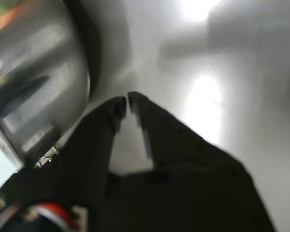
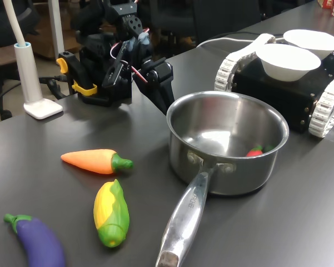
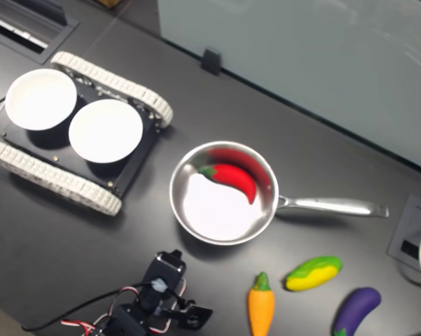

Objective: Pick up the chilli and place them in the pan

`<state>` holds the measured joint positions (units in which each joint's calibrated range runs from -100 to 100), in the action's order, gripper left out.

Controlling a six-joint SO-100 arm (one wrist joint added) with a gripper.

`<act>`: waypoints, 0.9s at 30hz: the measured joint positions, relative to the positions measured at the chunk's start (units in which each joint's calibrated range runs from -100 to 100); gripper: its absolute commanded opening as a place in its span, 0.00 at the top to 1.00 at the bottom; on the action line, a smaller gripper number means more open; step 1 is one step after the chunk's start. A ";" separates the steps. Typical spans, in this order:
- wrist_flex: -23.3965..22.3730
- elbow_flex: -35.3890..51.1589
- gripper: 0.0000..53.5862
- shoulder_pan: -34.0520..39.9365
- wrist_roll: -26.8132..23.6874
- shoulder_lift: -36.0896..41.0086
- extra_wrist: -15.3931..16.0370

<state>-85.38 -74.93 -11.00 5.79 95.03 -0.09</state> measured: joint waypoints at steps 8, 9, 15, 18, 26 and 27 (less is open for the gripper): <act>0.17 0.00 1.00 -0.44 -0.39 -0.08 0.00; 0.17 0.00 1.00 -0.55 -0.39 -0.08 0.00; 0.17 0.00 1.00 -0.44 -0.39 -0.08 0.00; 0.17 0.00 1.00 -0.44 -0.29 -0.08 0.00; 0.17 0.00 1.00 -0.44 -0.10 -0.08 0.00; 0.17 0.00 1.00 -0.44 -0.10 -0.08 0.00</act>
<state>-85.21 -74.93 -11.44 5.69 94.95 -0.09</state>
